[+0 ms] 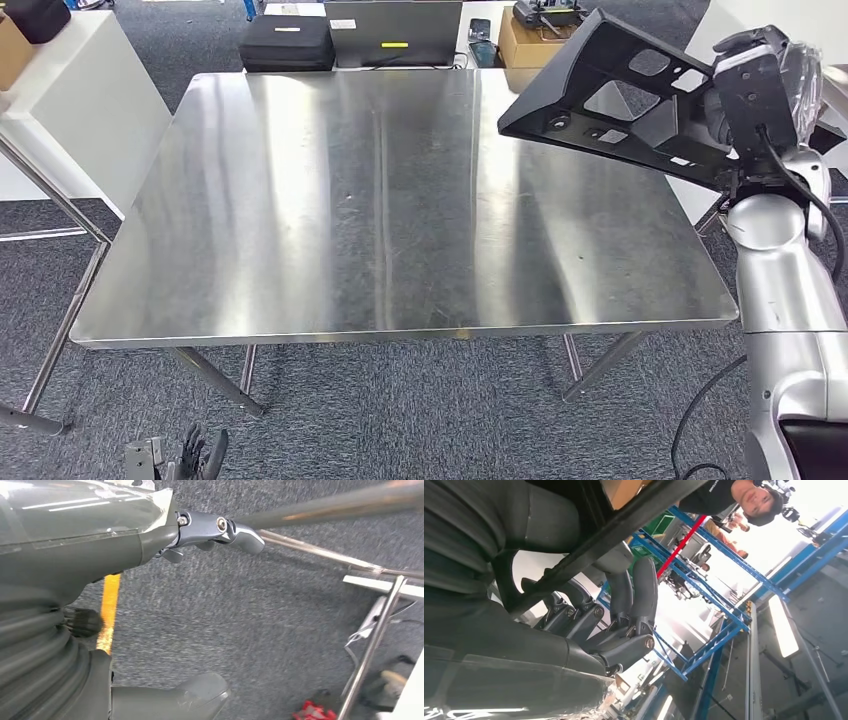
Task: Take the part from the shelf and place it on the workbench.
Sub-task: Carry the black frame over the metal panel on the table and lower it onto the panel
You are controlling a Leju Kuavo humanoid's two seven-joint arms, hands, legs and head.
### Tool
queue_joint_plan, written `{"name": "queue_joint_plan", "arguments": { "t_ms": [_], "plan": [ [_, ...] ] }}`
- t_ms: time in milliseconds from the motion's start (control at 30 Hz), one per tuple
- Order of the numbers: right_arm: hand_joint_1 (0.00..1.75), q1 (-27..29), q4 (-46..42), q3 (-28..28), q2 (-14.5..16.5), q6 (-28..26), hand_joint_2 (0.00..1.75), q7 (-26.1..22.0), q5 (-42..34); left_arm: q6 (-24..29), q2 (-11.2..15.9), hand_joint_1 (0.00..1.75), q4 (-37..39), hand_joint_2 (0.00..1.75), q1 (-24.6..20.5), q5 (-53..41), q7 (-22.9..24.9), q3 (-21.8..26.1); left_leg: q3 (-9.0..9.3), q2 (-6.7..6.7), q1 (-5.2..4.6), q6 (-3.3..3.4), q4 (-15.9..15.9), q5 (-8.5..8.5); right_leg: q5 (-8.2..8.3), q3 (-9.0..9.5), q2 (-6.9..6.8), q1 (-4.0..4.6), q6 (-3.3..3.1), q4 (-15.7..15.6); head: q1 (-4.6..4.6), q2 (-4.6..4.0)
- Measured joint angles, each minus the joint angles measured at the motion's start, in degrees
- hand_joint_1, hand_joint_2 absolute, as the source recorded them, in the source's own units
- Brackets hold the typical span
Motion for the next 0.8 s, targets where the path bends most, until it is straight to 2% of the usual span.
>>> {"name": "queue_joint_plan", "arguments": {
  "t_ms": [33,133,167,233,400,600,800],
  "plan": [
    [1.75,0.04,0.08,-0.30,-0.02,0.03,1.75,0.05,0.32,-0.09,-0.02,0.00,0.00,1.75,-0.05,0.38,-0.23,0.18,0.24,-0.07,-0.10,0.23,-0.04,0.09,0.52,-0.17,-0.01,0.07,0.25,0.39,0.09,0.00],
    [1.75,0.05,0.61,-1.10,-0.02,0.53,1.75,0.27,1.86,1.83,-0.16,0.00,-0.19,1.75,-0.09,0.81,-0.71,0.93,0.20,-0.42,-0.80,0.32,0.47,-0.34,0.72,0.44,-0.27,0.15,-0.23,-0.35,0.21,0.00],
    [1.75,0.09,0.89,-1.29,0.03,0.70,1.75,0.31,2.48,2.70,-0.23,0.00,-0.46,1.75,-0.01,0.63,-0.85,1.09,0.07,-0.51,-0.95,0.37,0.54,-0.43,0.09,0.80,-0.41,0.10,-0.43,-0.84,0.20,0.00],
    [1.75,0.22,1.54,-1.46,0.11,0.80,1.75,0.32,3.51,3.71,-0.44,0.00,-1.24,1.75,0.25,0.12,-0.96,1.20,-0.13,-0.60,-1.02,0.46,0.61,-0.48,0.03,0.91,-0.57,0.01,-0.15,-1.26,0.25,0.00],
    [1.75,0.17,3.04,-1.43,0.13,0.18,1.75,0.84,6.80,3.85,-0.86,0.00,-2.42,1.75,0.68,-0.20,-0.98,1.21,-0.20,-0.65,-1.04,0.63,0.59,-0.57,0.05,0.94,-0.60,-0.02,-0.10,-1.65,0.32,0.00],
    [1.75,-1.01,7.56,-0.68,0.16,-4.45,1.75,2.05,17.37,3.22,-1.08,0.00,-3.63,1.75,1.31,-1.02,-0.99,1.13,-0.16,-0.64,-1.05,0.71,0.58,-0.54,0.17,1.07,-0.60,0.01,0.08,-1.76,0.30,0.00],
    [1.75,-2.03,16.81,0.23,1.14,-10.20,1.75,1.90,27.31,1.65,-1.09,0.00,-3.81,1.75,1.25,-1.02,-0.99,0.82,-0.10,-0.62,-0.93,0.71,0.58,-0.54,0.18,1.16,-0.60,0.19,0.10,-1.75,0.29,0.00]
  ]
}}
